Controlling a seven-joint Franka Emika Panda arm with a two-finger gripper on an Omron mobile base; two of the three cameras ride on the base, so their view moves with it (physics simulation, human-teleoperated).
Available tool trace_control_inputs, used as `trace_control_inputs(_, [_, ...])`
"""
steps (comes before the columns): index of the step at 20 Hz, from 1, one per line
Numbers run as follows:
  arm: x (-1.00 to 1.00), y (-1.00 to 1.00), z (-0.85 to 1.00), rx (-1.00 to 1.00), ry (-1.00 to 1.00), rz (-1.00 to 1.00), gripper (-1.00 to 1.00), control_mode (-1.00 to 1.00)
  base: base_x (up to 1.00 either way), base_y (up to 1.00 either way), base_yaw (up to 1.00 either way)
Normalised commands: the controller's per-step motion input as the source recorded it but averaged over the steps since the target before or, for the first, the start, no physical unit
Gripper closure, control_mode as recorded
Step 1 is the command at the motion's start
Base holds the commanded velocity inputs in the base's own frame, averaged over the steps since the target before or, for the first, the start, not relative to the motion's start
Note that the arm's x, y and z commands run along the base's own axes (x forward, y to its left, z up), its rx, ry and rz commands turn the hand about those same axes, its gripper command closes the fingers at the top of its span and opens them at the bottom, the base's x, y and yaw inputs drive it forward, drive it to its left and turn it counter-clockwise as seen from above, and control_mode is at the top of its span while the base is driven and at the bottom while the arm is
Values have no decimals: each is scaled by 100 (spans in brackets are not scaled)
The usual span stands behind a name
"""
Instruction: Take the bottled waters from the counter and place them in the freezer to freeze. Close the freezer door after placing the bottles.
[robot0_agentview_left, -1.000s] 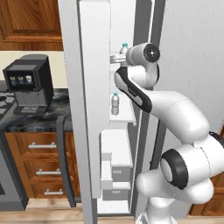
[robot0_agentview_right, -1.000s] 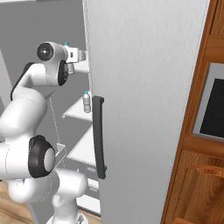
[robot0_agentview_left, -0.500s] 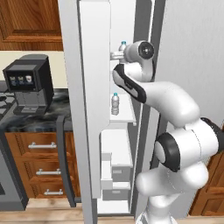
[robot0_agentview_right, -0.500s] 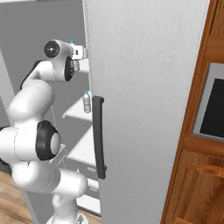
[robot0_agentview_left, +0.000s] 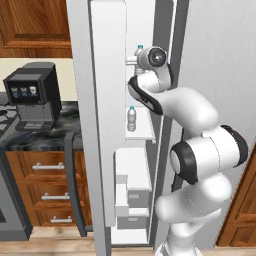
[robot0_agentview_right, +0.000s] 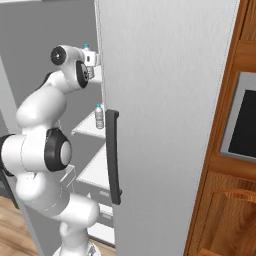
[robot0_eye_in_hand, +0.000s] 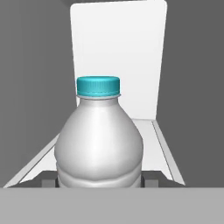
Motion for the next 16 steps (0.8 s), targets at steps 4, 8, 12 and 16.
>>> trace_control_inputs(4, [36,0,-1,0,0,-1,100,-100,0,0,0])
trace_control_inputs(8, [39,0,-12,0,0,0,100,-100,0,0,0])
trace_control_inputs(12, [38,0,-3,0,0,0,100,-100,0,0,0])
trace_control_inputs(16, [35,0,0,0,0,0,100,-100,0,0,0])
